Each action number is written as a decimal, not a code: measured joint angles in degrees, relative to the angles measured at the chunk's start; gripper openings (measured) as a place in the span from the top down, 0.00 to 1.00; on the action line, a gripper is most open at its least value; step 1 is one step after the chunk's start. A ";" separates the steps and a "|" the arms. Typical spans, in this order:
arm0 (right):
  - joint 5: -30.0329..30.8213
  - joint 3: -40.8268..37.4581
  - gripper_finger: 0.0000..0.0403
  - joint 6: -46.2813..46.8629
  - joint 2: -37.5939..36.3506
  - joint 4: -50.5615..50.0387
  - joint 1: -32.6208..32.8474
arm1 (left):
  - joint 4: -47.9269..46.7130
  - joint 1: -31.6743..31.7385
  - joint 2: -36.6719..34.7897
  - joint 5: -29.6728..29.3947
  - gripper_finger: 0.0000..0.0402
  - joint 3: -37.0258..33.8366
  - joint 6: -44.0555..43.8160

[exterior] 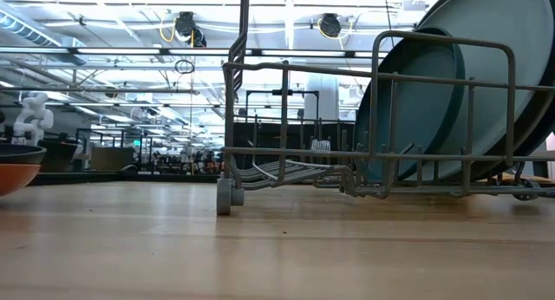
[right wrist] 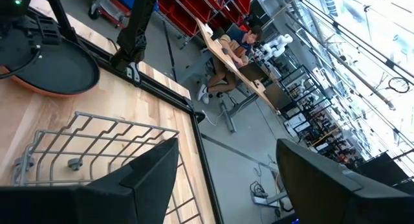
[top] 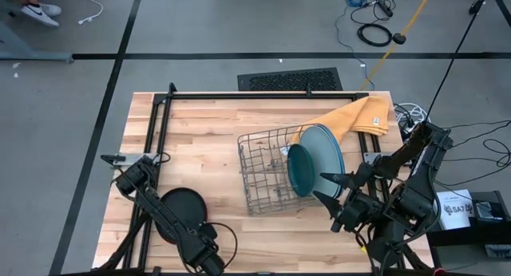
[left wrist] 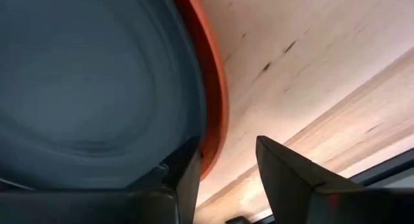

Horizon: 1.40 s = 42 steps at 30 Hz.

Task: Sort dishes
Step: Put the black plate into the green dish rack

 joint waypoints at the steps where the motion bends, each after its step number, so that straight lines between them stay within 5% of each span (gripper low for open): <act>1: 0.00 0.00 0.37 0.02 0.00 0.00 -0.02 | -0.31 0.02 0.00 -0.02 0.64 0.00 0.05; 9: 0.00 0.00 0.37 0.02 0.00 0.00 -0.35 | -1.00 0.42 0.00 -1.79 0.96 0.00 1.90; 21: 0.02 0.00 0.37 0.02 0.00 -0.02 -0.35 | -6.93 2.03 0.04 -6.86 0.99 7.51 3.07; 28: 0.02 0.00 0.37 0.03 0.00 -0.17 -0.81 | -5.07 2.85 -0.02 -18.24 1.00 11.67 6.35; 33: 0.01 0.00 0.37 0.08 0.01 -0.20 -0.96 | -3.13 3.01 -0.02 -23.31 0.92 11.04 7.43; 42: -0.24 0.00 0.37 0.04 0.02 -0.20 -0.96 | -0.33 2.99 0.00 -25.97 0.61 8.82 7.48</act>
